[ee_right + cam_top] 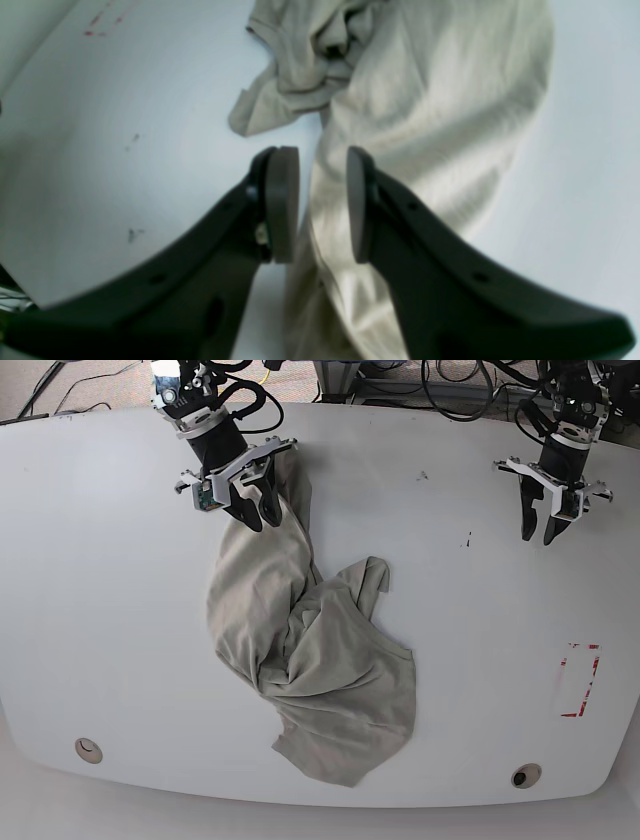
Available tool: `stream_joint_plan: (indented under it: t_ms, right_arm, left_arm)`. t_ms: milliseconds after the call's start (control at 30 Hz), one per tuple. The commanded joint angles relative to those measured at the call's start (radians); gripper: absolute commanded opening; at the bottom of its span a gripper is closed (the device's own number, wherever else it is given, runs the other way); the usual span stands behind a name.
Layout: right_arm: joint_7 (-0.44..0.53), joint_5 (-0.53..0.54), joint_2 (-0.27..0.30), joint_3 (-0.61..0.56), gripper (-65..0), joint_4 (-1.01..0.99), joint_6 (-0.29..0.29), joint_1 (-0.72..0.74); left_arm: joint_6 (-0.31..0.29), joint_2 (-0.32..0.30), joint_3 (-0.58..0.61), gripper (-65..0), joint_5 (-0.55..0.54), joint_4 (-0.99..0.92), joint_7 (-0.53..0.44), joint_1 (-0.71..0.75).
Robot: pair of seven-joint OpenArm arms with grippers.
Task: Layout the t-shirt on the table in an organized manner, then fold the t-shirt properly
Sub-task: 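Lower the right gripper onto the bunched shirt fabric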
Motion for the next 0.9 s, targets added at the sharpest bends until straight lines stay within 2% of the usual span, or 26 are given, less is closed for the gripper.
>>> stream_joint_plan:
  t_ms: [0, 100, 200, 367, 500, 600, 867]
  right_arm:
    - [0.017, 0.0, 0.005, -0.007, -44.1, 0.021, -0.028, 0.0]
    - [0.01, 0.0, 0.01, -0.02, -41.5, 0.021, -0.046, 0.02]
    - [-0.056, 0.0, 0.013, -0.029, -38.4, 0.021, -0.049, 0.027]
    - [-0.136, -0.002, 0.013, -0.032, -33.1, 0.023, -0.049, 0.037]
    - [-0.17, -0.008, 0.041, -0.057, -30.4, 0.023, -0.049, 0.035]
    - [-0.171, -0.062, 0.067, -0.095, -31.9, 0.023, -0.049, 0.032]
    - [-0.174, -0.316, 0.064, -0.192, -34.7, 0.018, -0.049, 0.012]
  left_arm:
    - [-0.021, -0.011, 0.006, -39.0, -0.017, 0.018, -0.025, -0.002]
    - [-0.047, -0.011, 0.013, -34.9, -0.014, 0.018, -0.025, -0.038]
    - [-0.058, -0.01, 0.015, -32.8, -0.014, 0.018, -0.025, -0.054]
    - [-0.06, -0.01, 0.016, -32.2, -0.014, 0.021, -0.025, -0.056]
    - [-0.06, -0.01, 0.016, -32.1, -0.013, 0.024, -0.025, -0.056]
    - [-0.06, -0.01, 0.016, -32.1, -0.013, 0.024, -0.025, -0.056]
    - [-0.061, -0.01, 0.013, -32.4, -0.013, 0.022, -0.025, -0.047]
